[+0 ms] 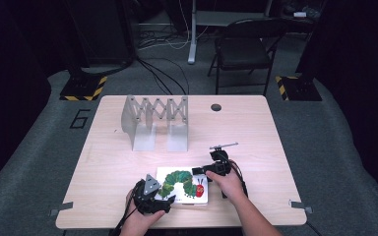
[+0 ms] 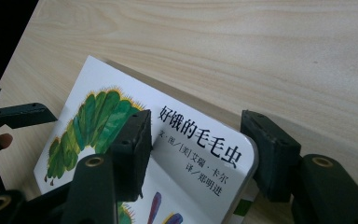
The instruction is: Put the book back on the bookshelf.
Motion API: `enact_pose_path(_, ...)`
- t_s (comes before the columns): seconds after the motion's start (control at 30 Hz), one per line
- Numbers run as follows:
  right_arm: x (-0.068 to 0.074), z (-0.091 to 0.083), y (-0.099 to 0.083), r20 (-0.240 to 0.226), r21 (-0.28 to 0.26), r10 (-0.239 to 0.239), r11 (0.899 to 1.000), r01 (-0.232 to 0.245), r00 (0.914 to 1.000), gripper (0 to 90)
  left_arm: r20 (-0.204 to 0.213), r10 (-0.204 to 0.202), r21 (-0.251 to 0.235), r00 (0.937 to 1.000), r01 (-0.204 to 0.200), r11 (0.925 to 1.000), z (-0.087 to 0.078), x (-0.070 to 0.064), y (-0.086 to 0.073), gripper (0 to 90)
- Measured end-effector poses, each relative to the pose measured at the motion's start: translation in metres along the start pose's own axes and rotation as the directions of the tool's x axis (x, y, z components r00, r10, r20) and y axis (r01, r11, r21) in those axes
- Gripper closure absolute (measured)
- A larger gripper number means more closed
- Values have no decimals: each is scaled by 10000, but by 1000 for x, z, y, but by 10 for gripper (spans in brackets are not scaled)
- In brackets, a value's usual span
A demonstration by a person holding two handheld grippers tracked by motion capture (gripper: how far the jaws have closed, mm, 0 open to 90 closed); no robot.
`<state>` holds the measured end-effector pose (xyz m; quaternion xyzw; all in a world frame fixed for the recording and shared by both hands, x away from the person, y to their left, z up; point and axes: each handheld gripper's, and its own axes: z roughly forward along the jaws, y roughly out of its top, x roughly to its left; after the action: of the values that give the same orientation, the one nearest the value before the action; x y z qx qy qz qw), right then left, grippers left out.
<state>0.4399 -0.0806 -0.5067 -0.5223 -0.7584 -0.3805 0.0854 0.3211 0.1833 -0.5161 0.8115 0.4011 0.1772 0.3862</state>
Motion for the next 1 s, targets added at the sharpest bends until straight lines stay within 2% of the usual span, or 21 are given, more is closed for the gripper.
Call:
enact_pose_path(0.03, 0, 0, 0, 3, -12, -15, 10000, 15, 10000, 444, -37, -25, 25, 10000, 25, 10000, 0, 0, 0, 118)
enact_pose_path(0.17, 1, -1, -1, -6, -34, -88, 10000, 88, 10000, 449, 30, -591, 18, 9983, 590, 9983, -1, 2, -3, 117)
enact_pose_path(0.2, 1, -2, -1, -26, -44, -171, 9998, 171, 9998, 451, 66, -611, 66, 9981, 611, 9981, -2, 3, -3, 118)
enact_pose_path(0.23, 3, -3, -1, -48, -2, -46, 10000, 46, 10000, 453, 95, -616, 49, 9981, 616, 9981, -2, 3, -4, 118)
enact_pose_path(0.27, 3, -3, -1, -35, -66, -105, 9999, 105, 9999, 455, 45, -779, -100, 9970, 779, 9969, -1, 2, -4, 118)
enact_pose_path(0.3, 3, -3, -1, -39, -93, -156, 9998, 156, 9999, 456, 59, -646, -47, 9979, 646, 9979, -2, 4, -5, 117)
enact_pose_path(0.37, 4, -5, -1, -10, -137, -315, 9994, 315, 9995, 458, 95, -955, -117, 9954, 956, 9953, -1, 4, -6, 117)
enact_pose_path(0.4, 5, -5, -2, -30, -128, -206, 9997, 206, 9998, 460, 128, -1066, -171, 9942, 1068, 9941, -1, 4, -6, 115)
enact_pose_path(0.47, 6, -7, -2, -20, -171, -279, 9995, 279, 9996, 464, 185, -1208, -216, 9925, 1212, 9924, -1, 5, -8, 109)
enact_pose_path(0.7, 13, -16, -4, -45, -314, -563, 9979, 561, 9984, 478, 318, -1215, -337, 9921, 1225, 9919, -4, 6, -11, 104)
enact_pose_path(0.77, 15, -19, -6, -55, -328, -554, 9979, 552, 9984, 478, 484, -1429, -240, 9886, 1442, 9893, -4, 8, -11, 102)
enact_pose_path(0.87, 19, -24, -7, -107, -435, -699, 9966, 694, 9975, 483, 718, -1550, -132, 9853, 1563, 9876, -3, 11, -13, 102)
enact_pose_path(1.0, 24, -30, -8, -296, -573, -819, 9951, 801, 9962, 486, 879, -1523, -76, 9844, 1536, 9881, -4, 13, -13, 113)
